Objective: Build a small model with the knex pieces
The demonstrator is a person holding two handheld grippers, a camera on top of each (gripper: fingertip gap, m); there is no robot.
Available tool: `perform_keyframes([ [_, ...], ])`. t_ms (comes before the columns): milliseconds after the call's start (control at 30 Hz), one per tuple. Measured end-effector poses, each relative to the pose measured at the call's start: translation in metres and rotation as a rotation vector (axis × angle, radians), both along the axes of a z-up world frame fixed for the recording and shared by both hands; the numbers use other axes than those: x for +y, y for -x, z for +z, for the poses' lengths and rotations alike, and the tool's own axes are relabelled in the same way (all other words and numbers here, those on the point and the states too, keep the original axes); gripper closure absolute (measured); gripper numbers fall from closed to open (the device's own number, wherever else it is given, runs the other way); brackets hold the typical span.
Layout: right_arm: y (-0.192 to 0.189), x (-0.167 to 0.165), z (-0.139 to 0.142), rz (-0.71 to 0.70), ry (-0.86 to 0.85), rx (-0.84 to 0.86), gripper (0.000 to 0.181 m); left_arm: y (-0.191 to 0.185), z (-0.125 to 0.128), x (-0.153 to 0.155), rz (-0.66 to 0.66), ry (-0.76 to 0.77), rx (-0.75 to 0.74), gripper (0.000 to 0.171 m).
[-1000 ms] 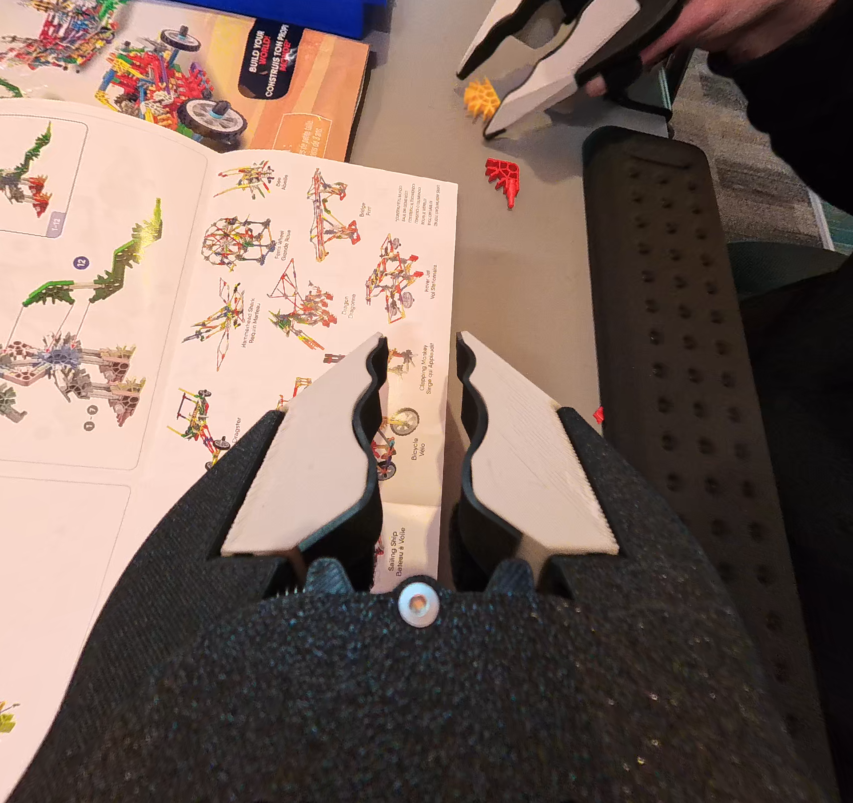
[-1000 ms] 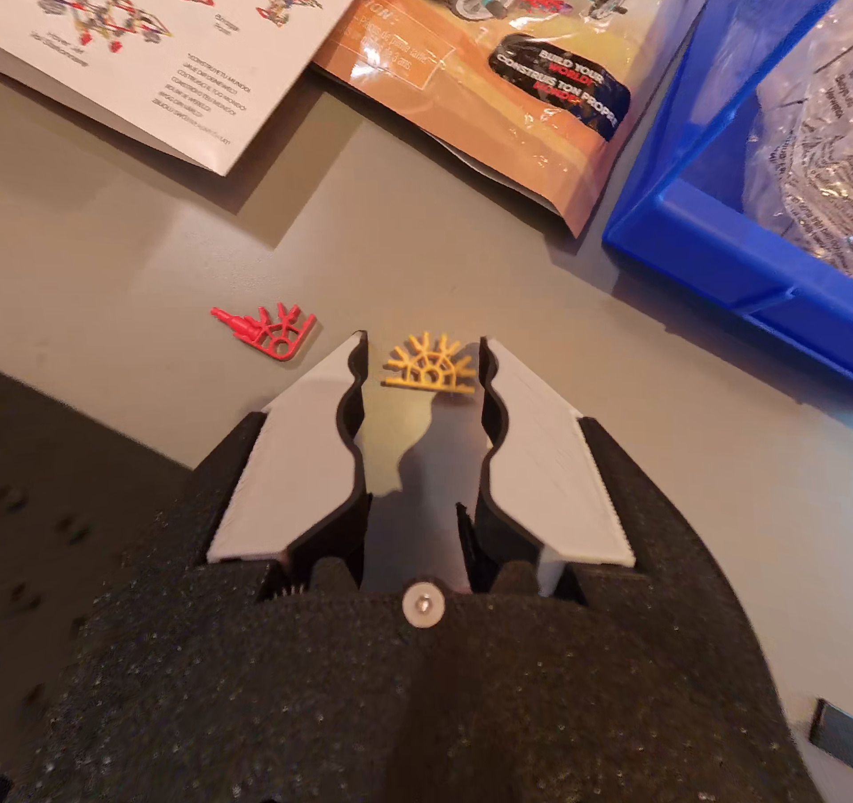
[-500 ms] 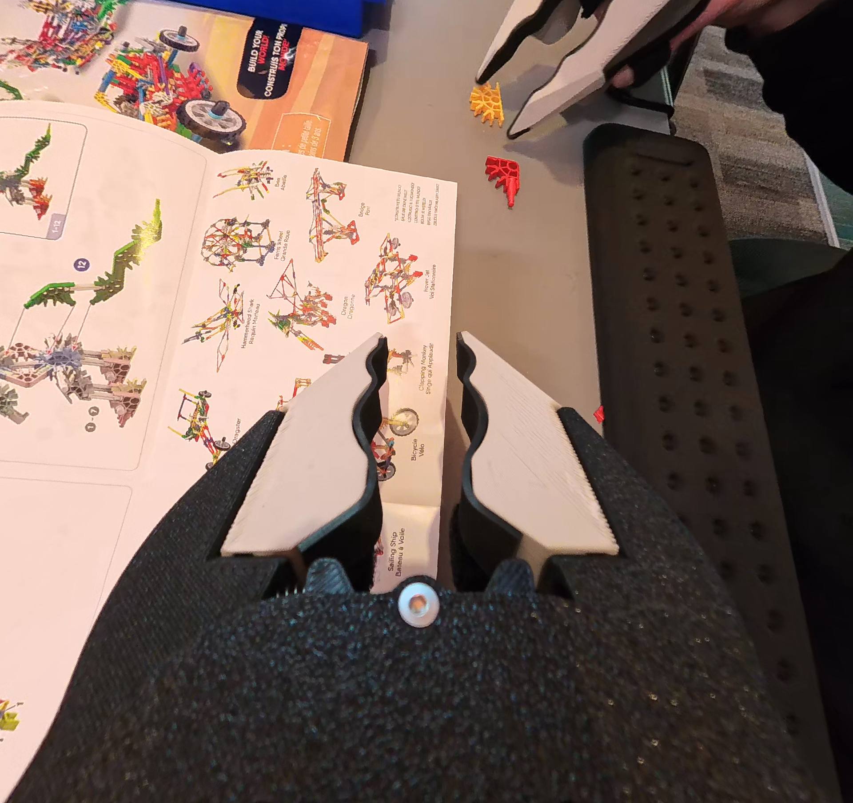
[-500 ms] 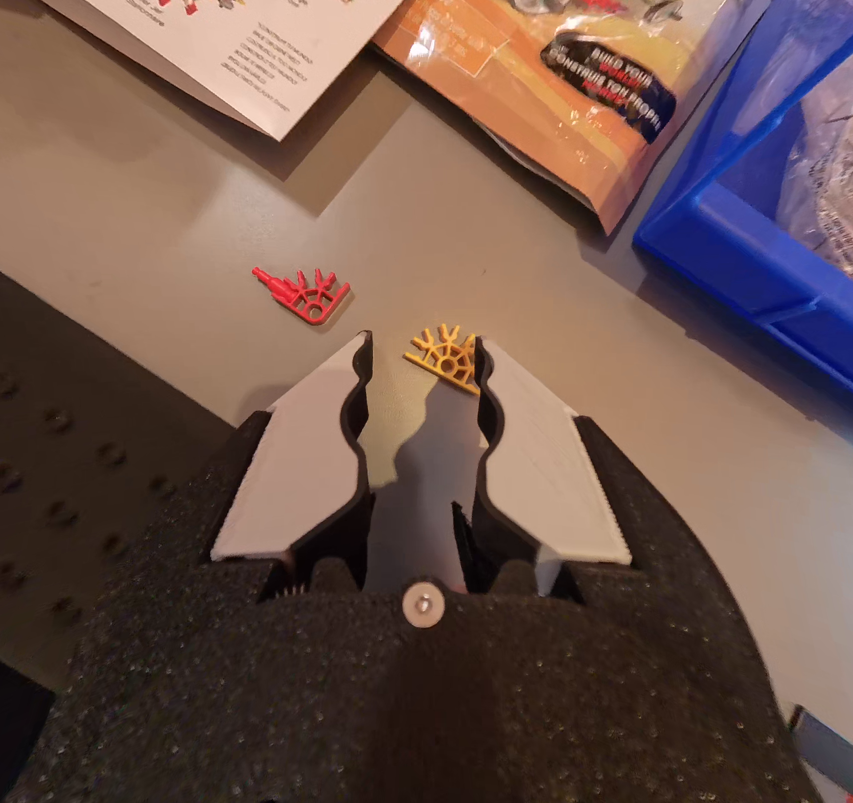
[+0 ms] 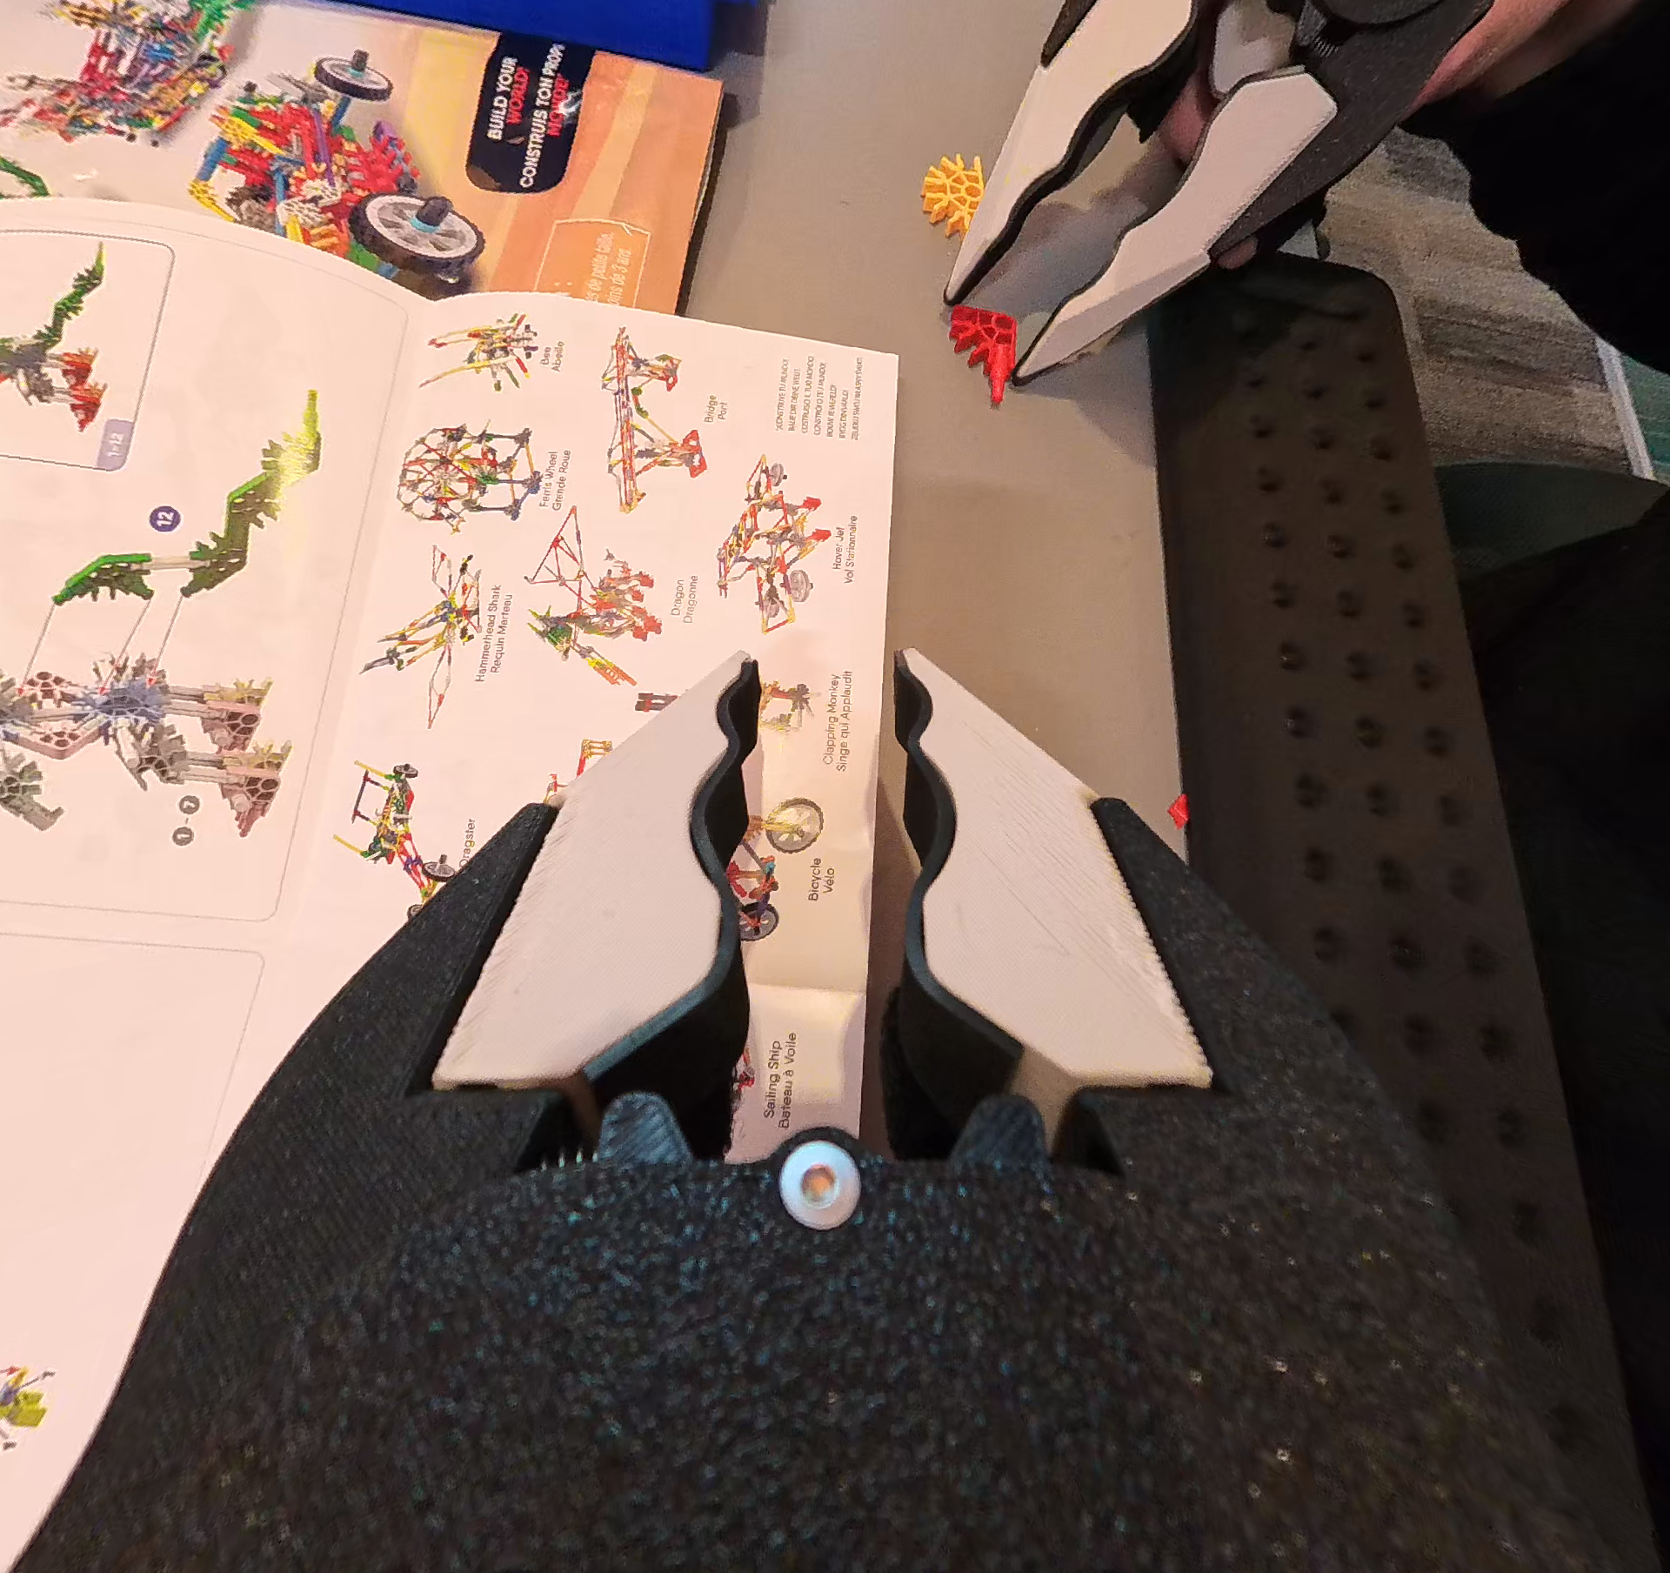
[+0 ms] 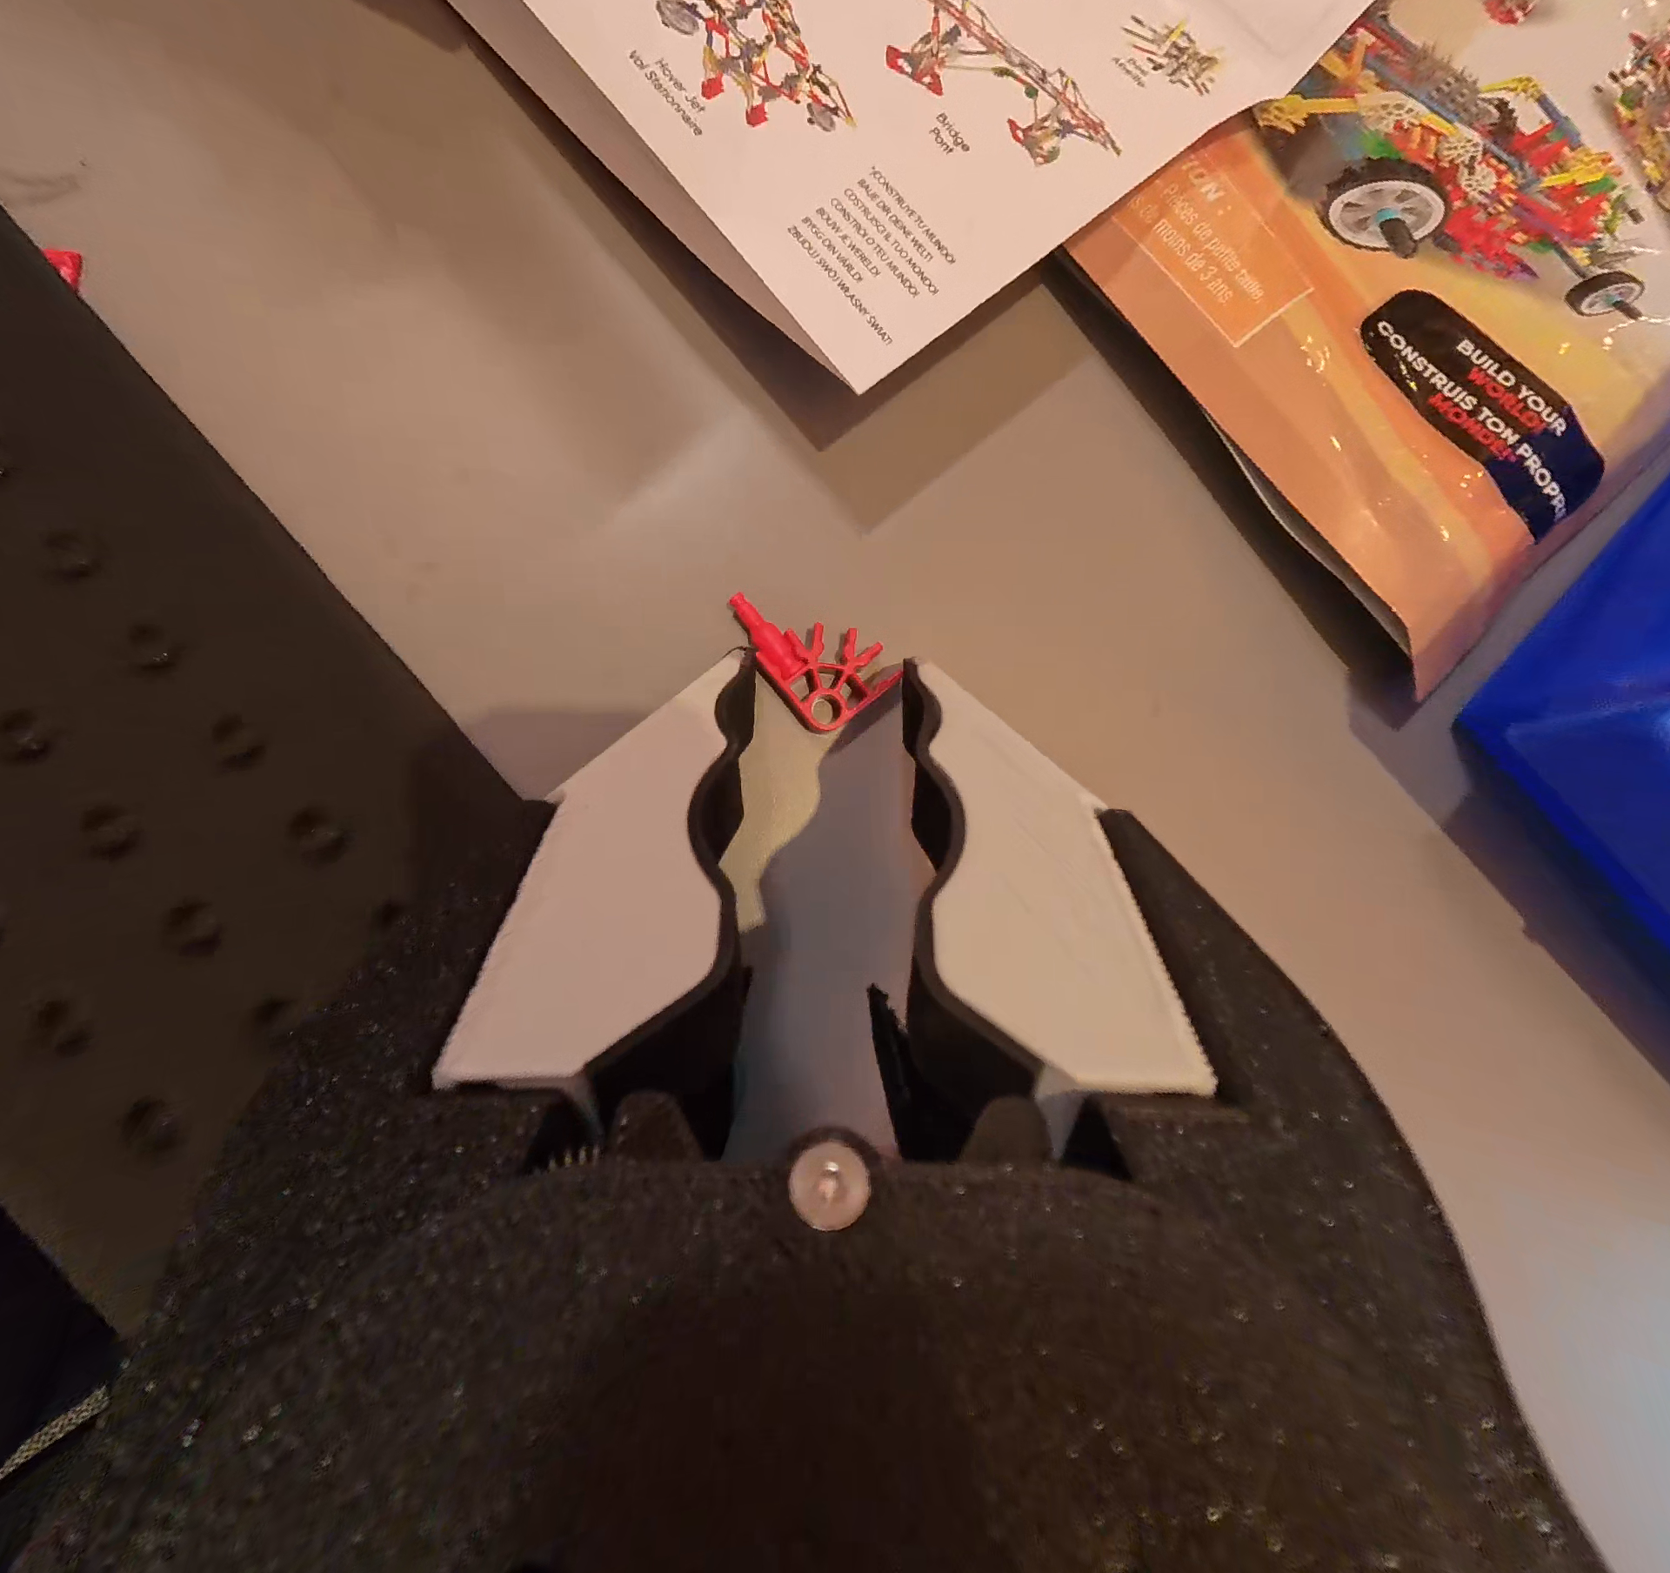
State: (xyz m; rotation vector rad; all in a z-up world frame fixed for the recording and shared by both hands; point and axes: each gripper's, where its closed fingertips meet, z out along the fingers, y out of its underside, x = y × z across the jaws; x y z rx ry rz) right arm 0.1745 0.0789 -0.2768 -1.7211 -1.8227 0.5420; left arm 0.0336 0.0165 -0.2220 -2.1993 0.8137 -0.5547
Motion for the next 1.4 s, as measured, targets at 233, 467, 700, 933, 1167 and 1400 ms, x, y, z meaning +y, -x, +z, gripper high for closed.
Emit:
perform_keyframes([
  [233, -0.005, 0.008, 0.01, -0.006, -0.012, 0.031, 0.149, 0.001, -0.001, 0.0, 0.0, 0.001, 0.002, 0.145],
  [467, -0.036, 0.046, 0.022, -0.044, -0.054, 0.023, 0.149, 0.002, -0.001, 0.001, 0.002, 0.0, 0.002, 0.145],
  [700, -0.043, 0.052, 0.012, 0.015, -0.062, -0.006, 0.149, 0.001, -0.002, 0.001, -0.001, 0.002, 0.007, 0.145],
  [933, -0.041, 0.053, 0.007, 0.03, -0.061, -0.02, 0.149, 0.0, -0.006, 0.002, -0.004, 0.012, 0.01, 0.145],
  [1167, -0.041, 0.052, 0.006, 0.043, -0.051, -0.019, 0.149, 0.0, -0.007, 0.002, -0.007, 0.017, 0.01, 0.145],
  [1400, -0.041, 0.049, 0.006, 0.062, -0.052, -0.02, 0.149, 0.0, -0.008, 0.001, -0.008, 0.017, 0.012, 0.145],
])
